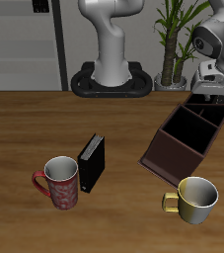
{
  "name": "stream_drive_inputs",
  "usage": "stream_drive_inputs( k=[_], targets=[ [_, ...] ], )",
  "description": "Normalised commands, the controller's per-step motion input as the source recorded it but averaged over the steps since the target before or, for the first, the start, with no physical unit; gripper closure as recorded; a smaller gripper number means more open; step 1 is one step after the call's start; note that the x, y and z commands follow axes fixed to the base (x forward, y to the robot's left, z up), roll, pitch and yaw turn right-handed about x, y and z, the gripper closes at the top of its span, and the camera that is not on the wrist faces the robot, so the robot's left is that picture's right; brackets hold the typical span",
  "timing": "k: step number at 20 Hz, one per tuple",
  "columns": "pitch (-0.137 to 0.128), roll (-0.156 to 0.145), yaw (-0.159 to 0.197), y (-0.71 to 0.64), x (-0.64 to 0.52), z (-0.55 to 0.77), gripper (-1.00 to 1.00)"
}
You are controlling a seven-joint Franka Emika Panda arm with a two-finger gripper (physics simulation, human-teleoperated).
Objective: Place the yellow book into the left desk caddy's left compartment
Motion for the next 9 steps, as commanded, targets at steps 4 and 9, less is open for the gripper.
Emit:
stream_drive_inputs(
  k=[4,9],
  targets=[
    [-0.009,-0.003,-0.006,-0.01,0.0,0.07,-1.0],
    [-0.008,-0.002,0.003,-0.05,-0.01,0.05,-1.0]
  ],
)
